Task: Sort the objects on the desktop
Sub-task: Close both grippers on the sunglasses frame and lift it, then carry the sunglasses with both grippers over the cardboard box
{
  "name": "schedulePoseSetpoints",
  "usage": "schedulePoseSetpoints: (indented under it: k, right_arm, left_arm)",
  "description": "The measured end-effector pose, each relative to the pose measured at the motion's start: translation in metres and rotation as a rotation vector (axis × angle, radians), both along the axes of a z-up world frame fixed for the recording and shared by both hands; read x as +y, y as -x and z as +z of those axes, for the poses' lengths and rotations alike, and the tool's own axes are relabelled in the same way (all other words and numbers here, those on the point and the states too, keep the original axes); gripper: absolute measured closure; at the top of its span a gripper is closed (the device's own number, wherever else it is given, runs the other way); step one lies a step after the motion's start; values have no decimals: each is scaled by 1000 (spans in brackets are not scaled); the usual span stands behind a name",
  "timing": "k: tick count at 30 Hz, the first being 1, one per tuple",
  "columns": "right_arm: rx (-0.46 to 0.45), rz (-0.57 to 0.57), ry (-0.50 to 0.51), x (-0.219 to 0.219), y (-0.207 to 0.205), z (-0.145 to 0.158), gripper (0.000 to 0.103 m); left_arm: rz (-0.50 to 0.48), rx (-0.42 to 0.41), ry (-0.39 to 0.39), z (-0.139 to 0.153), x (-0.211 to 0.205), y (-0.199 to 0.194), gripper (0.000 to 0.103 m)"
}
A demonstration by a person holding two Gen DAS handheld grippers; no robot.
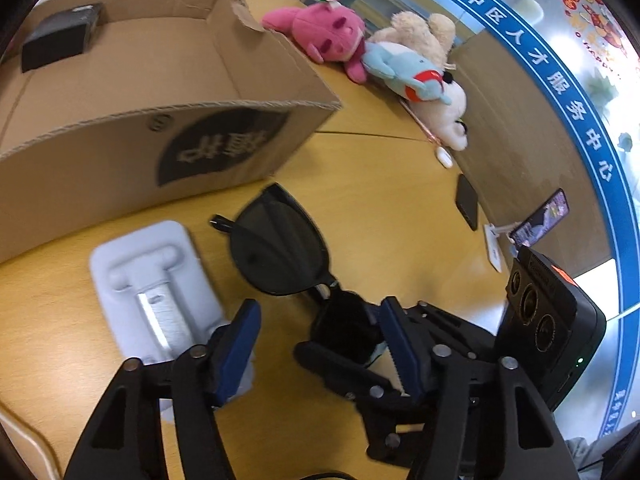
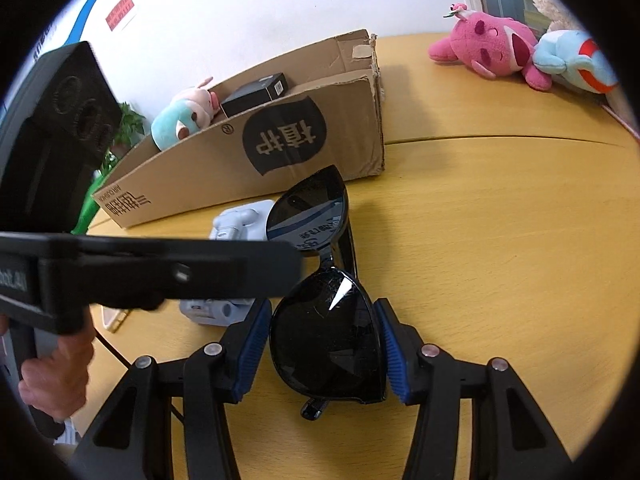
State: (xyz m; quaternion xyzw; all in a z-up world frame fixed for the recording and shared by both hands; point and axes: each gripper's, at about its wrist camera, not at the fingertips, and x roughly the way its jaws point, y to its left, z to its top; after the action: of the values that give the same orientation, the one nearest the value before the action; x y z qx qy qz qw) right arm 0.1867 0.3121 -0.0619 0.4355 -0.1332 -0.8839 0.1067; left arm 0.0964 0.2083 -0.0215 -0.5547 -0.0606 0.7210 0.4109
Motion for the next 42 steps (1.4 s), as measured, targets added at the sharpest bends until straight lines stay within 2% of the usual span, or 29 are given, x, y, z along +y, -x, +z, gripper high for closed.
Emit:
schedulePoseSetpoints:
  k: [3,6,8,9,11,12,20,31,35,37,39,41,42]
  right_arm:
    - [15,-8,38,0,-2,3,51]
    - [40,-5,22,-7,-3,10,53]
    - [57,0,8,-11,-3,14,73]
    - [58,-1,-1,-12,-3,16,83]
    - [57,8,1,-13,1,17,93]
    - [49,18,2,-15,4,16,93]
    - [44,89,-31,-46,18,13,93]
    - [29,58,-19,-35,12,8,93]
    - [27,23,-18,-20,8,8,93]
    - [22,5,-1,-11,6,6,93]
    - [21,-1,8,-6,5,6,93]
    - [21,2,8,-5,4,5,93]
    - [22,4,15,-4,4,5,93]
  left_arm:
    - [-45,13,4,-3,8,-4,63]
    - [-43,17,5,-5,10,-5,69]
    - [-14,33,10,-3,6,-2,71]
    - [5,40,-2,-1,1,1,77]
    - [22,46,-11,1,-5,5,99]
    - [20,27,-36,2,-8,8,99]
    - [37,53,-14,3,-17,9,100]
    - [22,23,-29,2,-20,7,100]
    - [51,12,1,1,-20,8,99]
    - [52,-20,-7,-3,-20,10,93]
    - [53,-53,-2,-9,-16,11,74]
    - [58,-63,-7,-12,-13,12,60]
    - [47,-77,-16,-13,-11,12,58]
